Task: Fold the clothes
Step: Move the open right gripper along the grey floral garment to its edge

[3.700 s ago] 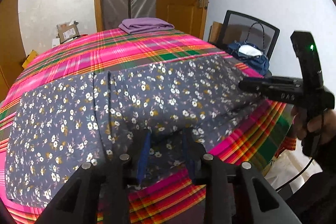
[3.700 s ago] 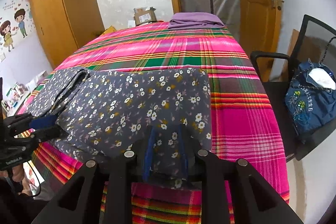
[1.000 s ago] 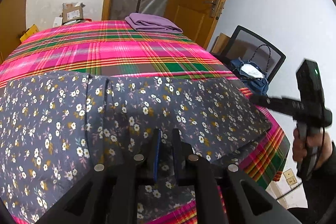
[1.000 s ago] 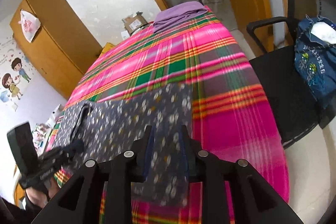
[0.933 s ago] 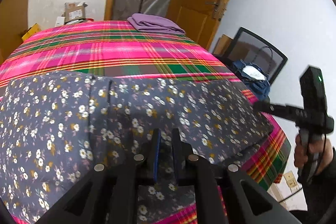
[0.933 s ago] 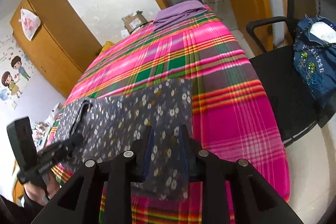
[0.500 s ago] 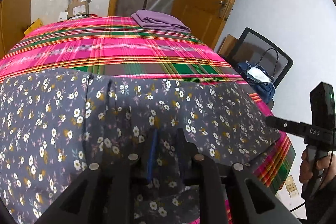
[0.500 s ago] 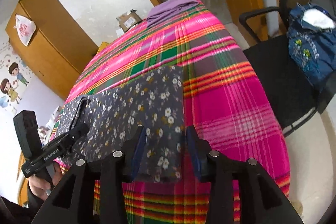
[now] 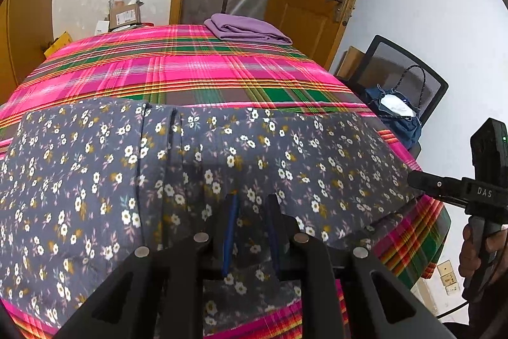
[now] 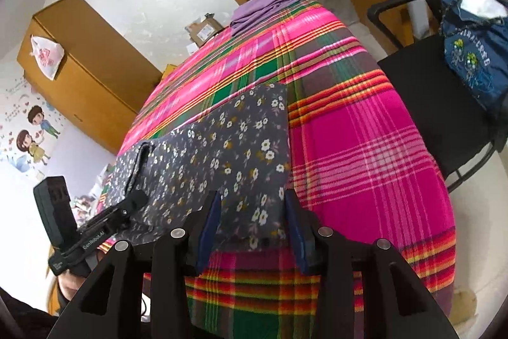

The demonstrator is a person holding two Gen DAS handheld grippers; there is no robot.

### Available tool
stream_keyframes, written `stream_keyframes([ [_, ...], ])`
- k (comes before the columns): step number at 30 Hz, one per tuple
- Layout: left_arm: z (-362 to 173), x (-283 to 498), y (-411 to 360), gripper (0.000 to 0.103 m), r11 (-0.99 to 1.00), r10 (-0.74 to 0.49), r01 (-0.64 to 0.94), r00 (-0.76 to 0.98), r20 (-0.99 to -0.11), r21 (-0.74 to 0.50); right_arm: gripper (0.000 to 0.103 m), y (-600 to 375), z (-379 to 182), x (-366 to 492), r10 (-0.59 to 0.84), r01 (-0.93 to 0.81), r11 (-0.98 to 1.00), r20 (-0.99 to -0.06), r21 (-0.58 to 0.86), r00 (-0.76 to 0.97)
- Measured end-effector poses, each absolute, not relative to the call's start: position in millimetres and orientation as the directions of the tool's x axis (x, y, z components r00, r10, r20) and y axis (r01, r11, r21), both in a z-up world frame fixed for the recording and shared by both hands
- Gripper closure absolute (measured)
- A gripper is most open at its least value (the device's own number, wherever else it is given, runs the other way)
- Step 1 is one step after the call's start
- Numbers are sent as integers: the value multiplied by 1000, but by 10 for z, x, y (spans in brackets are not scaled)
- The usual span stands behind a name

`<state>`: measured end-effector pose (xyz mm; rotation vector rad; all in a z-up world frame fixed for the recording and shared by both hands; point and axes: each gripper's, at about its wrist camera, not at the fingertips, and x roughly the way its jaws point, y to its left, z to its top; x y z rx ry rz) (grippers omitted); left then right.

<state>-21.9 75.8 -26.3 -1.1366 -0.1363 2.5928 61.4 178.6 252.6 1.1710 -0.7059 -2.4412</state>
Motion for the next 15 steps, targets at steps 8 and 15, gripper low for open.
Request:
stream_keyframes([
  [8,-275,-114,725,83,-948,314,-254,-643,-699,-192,61,1763,2534,654,-509,99,-822,-643,561,-572],
  [15,-263,-102,690,83,-944,326,-259,-634,-702,-205,61,1816,2505,621,-525,66,-793,-623,606,-580],
])
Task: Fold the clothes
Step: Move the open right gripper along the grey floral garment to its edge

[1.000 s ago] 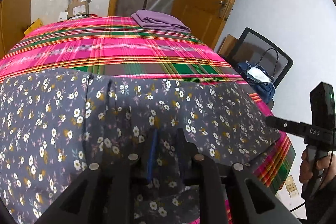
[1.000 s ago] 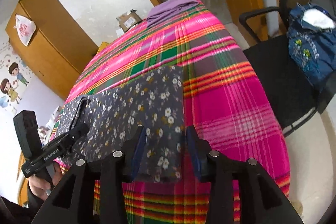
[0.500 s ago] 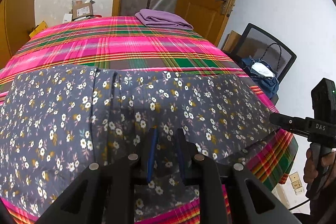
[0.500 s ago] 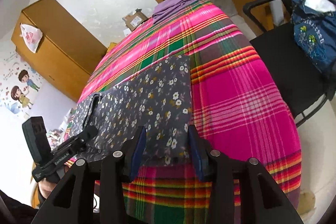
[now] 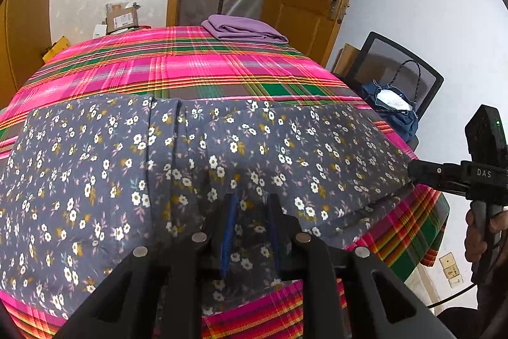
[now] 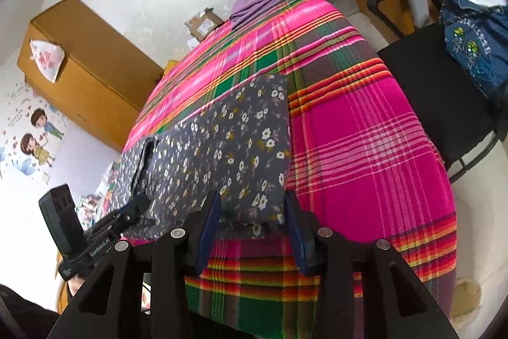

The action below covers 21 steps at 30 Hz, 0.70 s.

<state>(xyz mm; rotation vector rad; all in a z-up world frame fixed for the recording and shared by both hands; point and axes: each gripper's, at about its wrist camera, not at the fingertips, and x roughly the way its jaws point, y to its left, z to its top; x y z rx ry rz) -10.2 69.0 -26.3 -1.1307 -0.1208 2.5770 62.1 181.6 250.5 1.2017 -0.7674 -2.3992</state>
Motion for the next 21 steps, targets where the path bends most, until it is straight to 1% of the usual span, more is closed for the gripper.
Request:
stream_keyframes([
  [6,-248,-145,681,83,-942,335,-250,-629,-701,-226,61,1910,2436,595,-572,25,-730,-589,683,-571],
  [10,-213,-156,694,83,-938,345,-257,-629,-697,-233,61,2013,2372,586,-629,-16,-645,-542,764,-558],
  [15,-116,-167,725,83,-930,365,-282,-651,-665,-235,61,1969,2403,593,-622,-40,-667,-585,744,-520],
  [19,-222,-237,797,83,-936,346,-275,-623,-701,-218,61,1957,2387,555,-634,-55,-644,-573,763,-520],
  [21,-258,-230,808,83,-937,342,-277,-625,-702,-211,61,1970,2373,552,-637,-63,-631,-562,773,-528],
])
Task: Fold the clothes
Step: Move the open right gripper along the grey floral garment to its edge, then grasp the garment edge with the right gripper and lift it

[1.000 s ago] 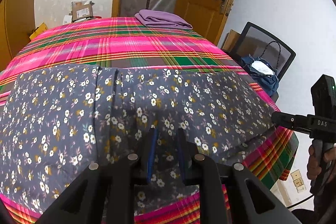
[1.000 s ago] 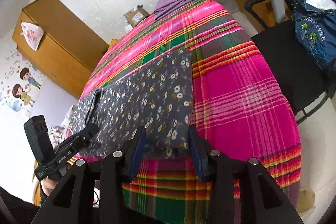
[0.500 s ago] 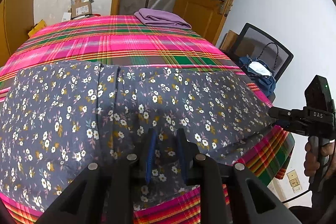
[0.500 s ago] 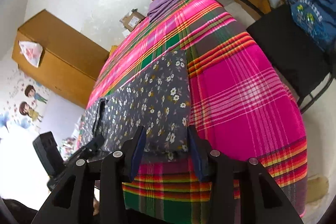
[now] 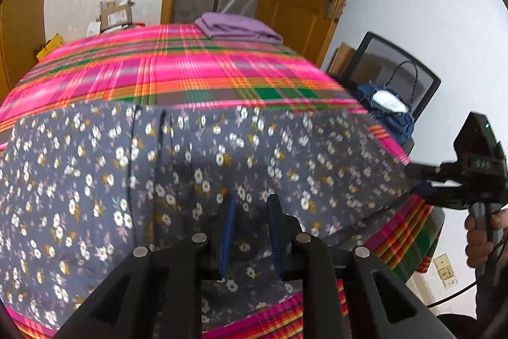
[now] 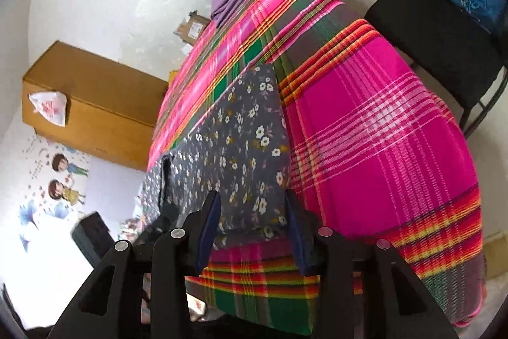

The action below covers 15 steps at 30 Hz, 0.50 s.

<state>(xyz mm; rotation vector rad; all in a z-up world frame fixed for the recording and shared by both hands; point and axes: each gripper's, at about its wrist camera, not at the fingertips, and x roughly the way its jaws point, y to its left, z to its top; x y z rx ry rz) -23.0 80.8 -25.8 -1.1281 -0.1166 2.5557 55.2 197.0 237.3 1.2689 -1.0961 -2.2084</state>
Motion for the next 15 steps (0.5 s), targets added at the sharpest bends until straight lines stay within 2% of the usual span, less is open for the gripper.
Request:
stream_keyframes([
  [7,-273,-213,774,83,-935,352,-273,-630,-693,-227,63,1952,2368,578,-618,-61,-611,-524,789,-586],
  [12,-281,-207,766,83,-934,355,-270,-634,-687,-233,72,1851,2376,569,-577,-63,-665,-564,745,-591],
  [15,-279,-202,756,83,-933,359,-271,-633,-686,-238,84,1815,2370,593,-569,-66,-665,-562,744,-600],
])
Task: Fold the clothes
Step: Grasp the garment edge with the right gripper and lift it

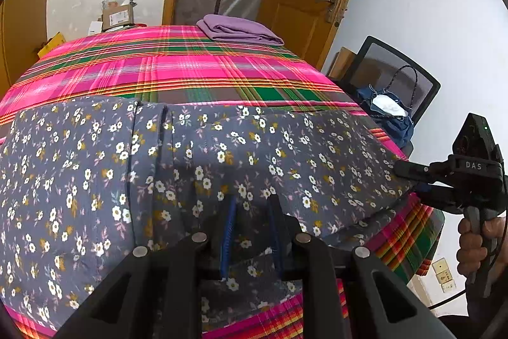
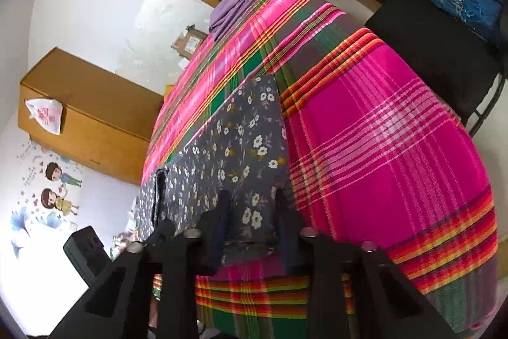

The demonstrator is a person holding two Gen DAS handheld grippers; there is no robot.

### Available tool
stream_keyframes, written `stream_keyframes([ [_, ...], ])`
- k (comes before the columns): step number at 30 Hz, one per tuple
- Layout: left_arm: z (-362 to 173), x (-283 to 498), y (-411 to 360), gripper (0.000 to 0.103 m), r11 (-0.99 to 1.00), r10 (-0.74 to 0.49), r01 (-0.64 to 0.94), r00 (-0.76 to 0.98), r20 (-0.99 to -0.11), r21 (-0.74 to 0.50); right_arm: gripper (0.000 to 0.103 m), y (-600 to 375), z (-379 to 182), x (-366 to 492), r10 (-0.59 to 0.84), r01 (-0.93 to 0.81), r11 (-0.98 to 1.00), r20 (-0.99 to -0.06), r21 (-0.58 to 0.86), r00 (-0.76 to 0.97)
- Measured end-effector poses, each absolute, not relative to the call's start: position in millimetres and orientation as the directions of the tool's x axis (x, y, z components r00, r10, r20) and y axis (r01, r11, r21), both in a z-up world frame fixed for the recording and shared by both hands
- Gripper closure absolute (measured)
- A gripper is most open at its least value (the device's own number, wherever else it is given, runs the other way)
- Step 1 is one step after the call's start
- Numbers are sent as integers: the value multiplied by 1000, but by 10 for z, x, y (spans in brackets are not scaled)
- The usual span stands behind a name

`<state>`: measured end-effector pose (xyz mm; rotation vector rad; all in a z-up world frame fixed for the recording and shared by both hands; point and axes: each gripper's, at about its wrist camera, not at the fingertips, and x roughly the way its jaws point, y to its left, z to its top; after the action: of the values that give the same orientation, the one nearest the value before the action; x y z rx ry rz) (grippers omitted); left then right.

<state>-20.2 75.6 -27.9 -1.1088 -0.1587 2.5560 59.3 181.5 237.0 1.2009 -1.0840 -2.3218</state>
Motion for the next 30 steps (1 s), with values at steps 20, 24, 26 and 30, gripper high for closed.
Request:
stream_keyframes([
  [20,-270,-158,654,83,-927,375,-262,-635,-675,-269,90,1476,3134,599,-585,159,-702,-435,694,-685],
  [24,-271,-152,605,83,-929,370,-246,-637,-676,-276,90,1370,3311,593,-600,213,-706,-410,676,-687],
  [26,-268,-145,594,83,-930,368,-243,-640,-675,-277,90,1309,3391,587,-610,240,-706,-399,667,-685],
  [30,-258,-128,580,83,-930,366,-237,-643,-673,-279,90,1200,3531,585,-630,288,-702,-379,652,-678],
])
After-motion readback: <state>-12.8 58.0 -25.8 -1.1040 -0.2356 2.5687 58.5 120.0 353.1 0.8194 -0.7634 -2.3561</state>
